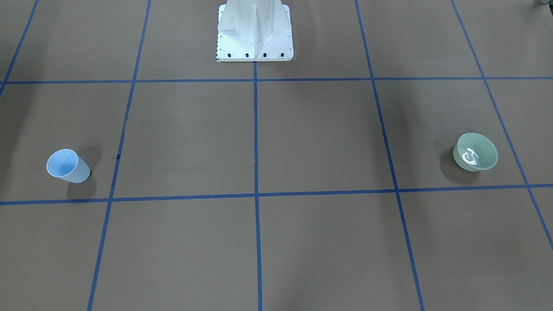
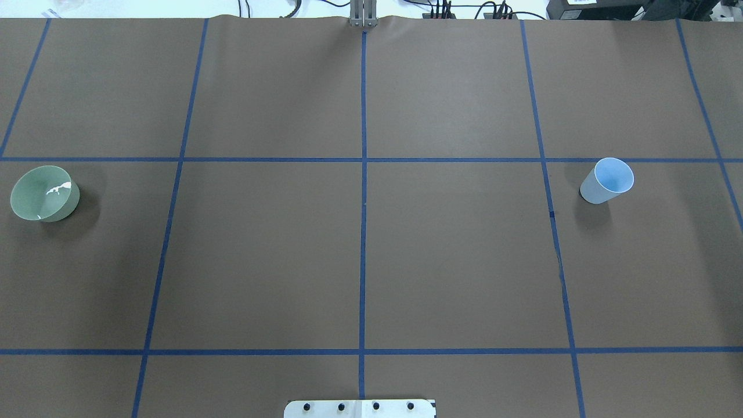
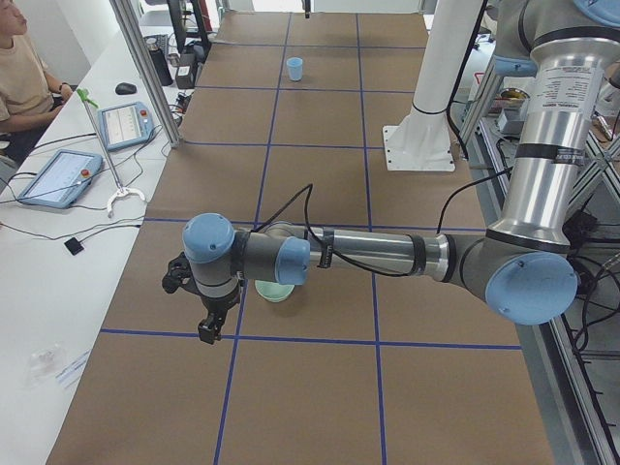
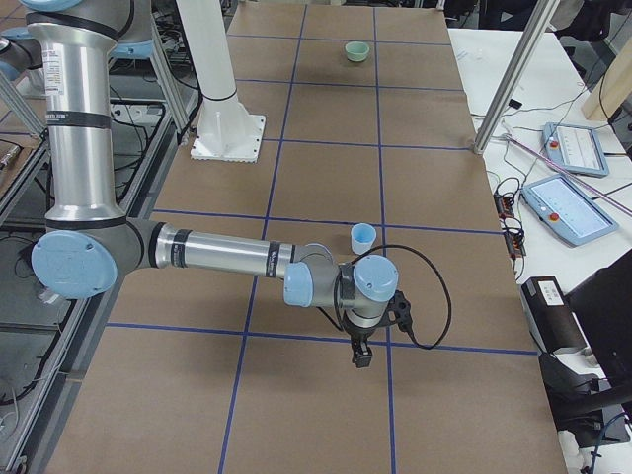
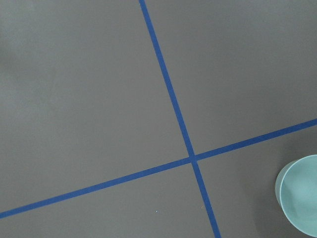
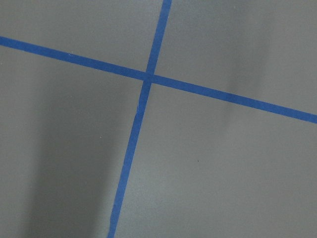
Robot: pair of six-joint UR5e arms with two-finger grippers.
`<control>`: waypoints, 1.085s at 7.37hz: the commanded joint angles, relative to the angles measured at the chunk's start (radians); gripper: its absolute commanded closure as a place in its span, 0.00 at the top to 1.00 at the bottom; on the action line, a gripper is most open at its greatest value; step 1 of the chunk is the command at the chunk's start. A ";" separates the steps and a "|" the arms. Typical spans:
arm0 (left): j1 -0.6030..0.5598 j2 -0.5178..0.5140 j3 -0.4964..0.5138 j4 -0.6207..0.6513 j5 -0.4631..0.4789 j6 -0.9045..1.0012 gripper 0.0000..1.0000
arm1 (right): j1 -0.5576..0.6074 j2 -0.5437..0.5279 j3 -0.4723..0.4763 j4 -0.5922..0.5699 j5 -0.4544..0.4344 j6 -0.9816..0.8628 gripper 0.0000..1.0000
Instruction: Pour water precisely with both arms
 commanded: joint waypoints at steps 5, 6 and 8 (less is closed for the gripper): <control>-0.011 0.079 -0.024 -0.010 0.004 -0.147 1.00 | 0.000 0.003 0.000 0.000 0.000 0.000 1.00; -0.008 0.078 0.002 -0.010 0.003 -0.144 1.00 | 0.000 0.003 0.001 0.000 0.000 0.000 1.00; -0.006 0.079 -0.001 -0.007 0.004 -0.140 1.00 | 0.000 0.003 0.001 0.000 0.000 0.000 1.00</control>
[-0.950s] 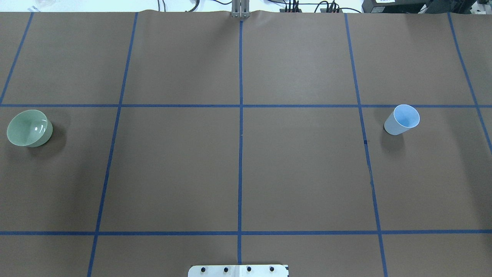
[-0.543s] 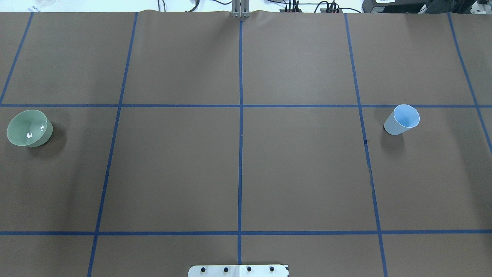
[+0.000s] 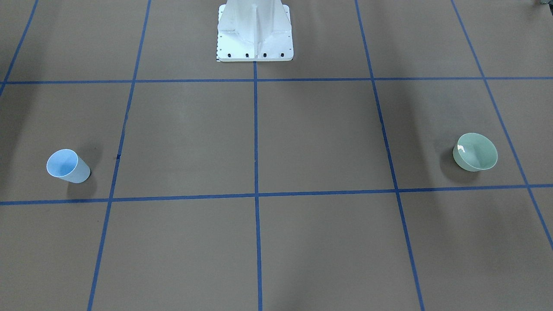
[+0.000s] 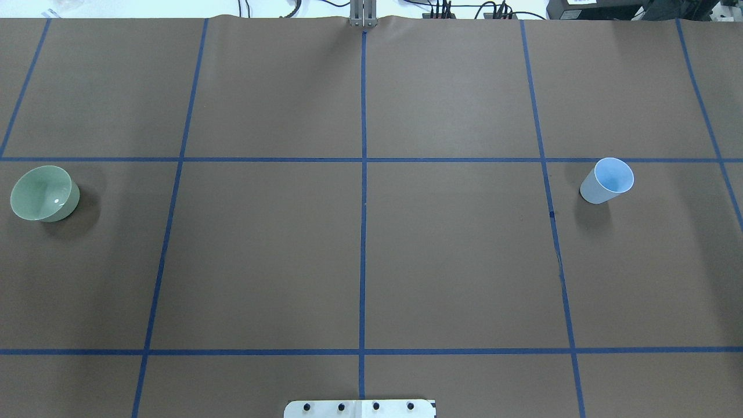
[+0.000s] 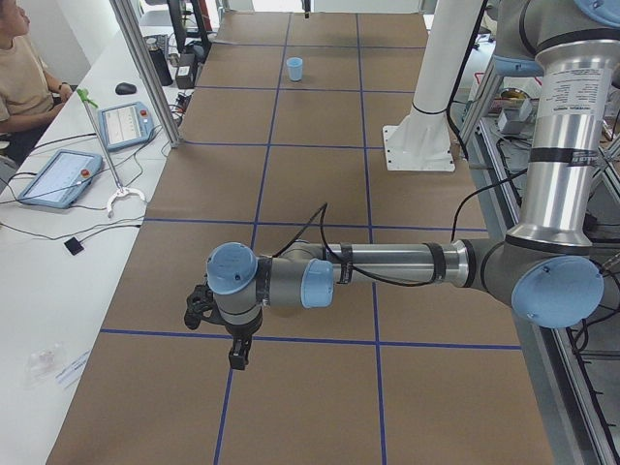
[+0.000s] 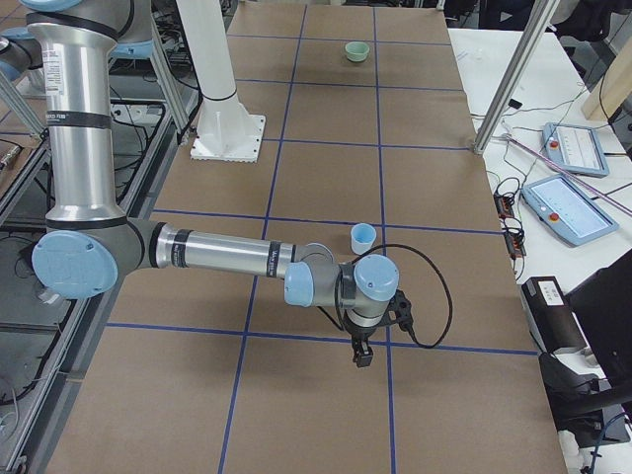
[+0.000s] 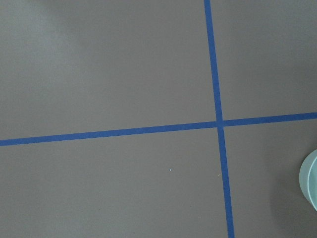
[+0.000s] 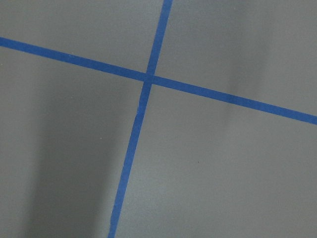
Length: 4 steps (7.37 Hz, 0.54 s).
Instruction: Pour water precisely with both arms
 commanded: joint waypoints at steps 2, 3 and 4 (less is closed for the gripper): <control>0.003 0.017 0.001 -0.008 0.002 0.003 1.00 | 0.000 0.000 0.001 0.000 0.000 0.000 1.00; 0.006 0.033 0.003 -0.025 0.002 0.003 1.00 | 0.000 0.000 0.001 0.000 0.000 0.000 1.00; 0.006 0.052 0.000 -0.077 0.002 0.003 1.00 | 0.000 0.000 0.001 0.000 0.000 0.000 1.00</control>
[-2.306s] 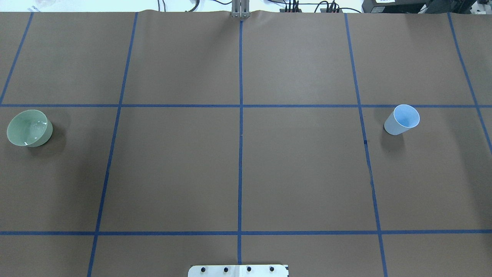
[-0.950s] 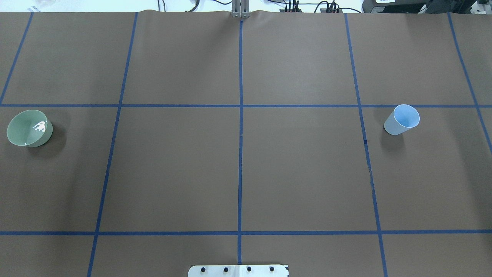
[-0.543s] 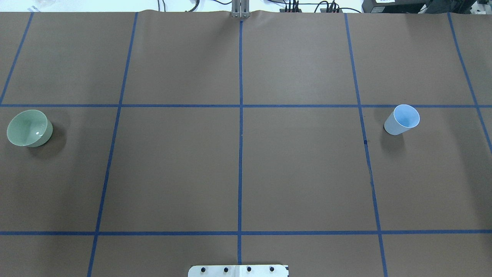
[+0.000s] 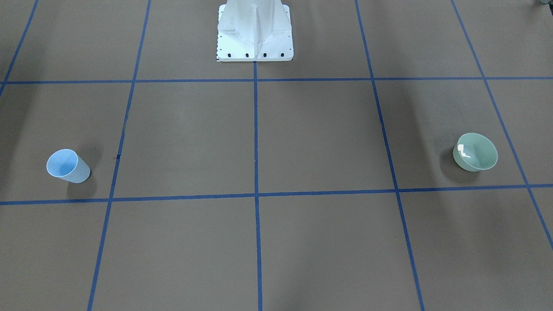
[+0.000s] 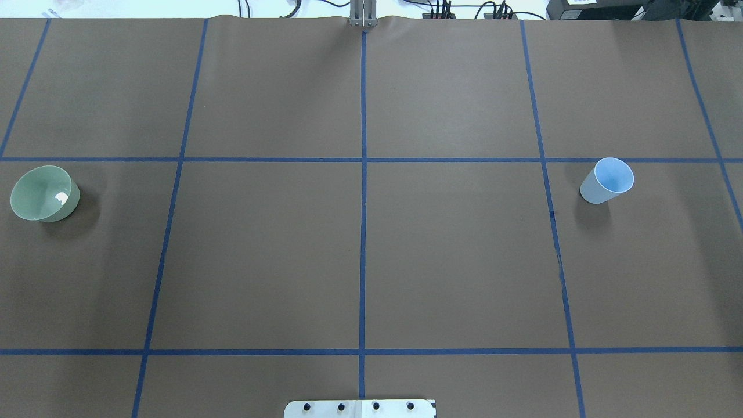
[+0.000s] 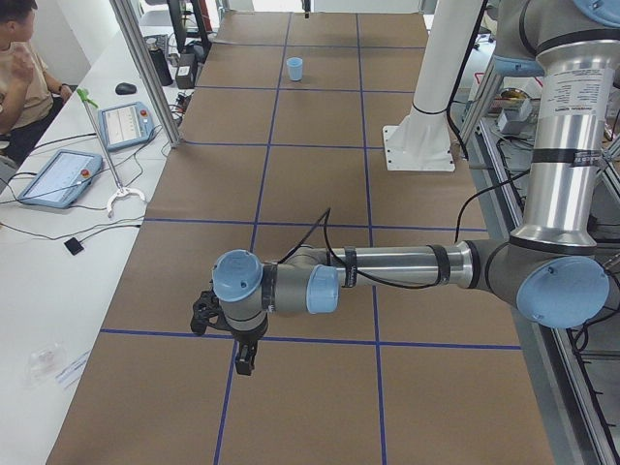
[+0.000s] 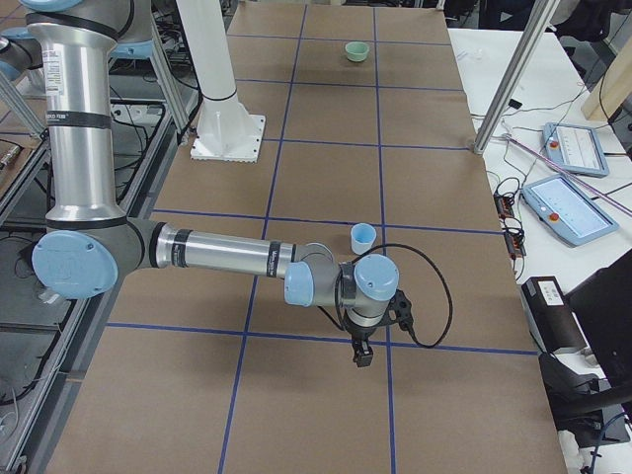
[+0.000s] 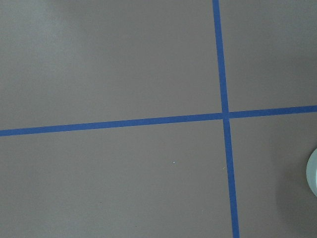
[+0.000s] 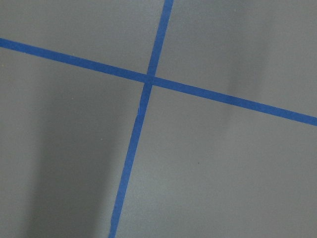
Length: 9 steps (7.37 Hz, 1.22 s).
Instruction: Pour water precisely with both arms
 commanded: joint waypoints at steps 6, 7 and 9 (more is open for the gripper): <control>0.001 0.082 0.001 -0.207 -0.001 -0.003 1.00 | 0.000 0.005 0.000 0.002 0.000 0.000 1.00; 0.003 0.082 0.001 -0.207 -0.001 -0.003 1.00 | 0.000 0.005 0.000 0.002 0.000 0.000 1.00; 0.001 0.082 -0.002 -0.206 -0.001 -0.003 1.00 | 0.000 0.005 0.000 0.002 0.000 0.000 1.00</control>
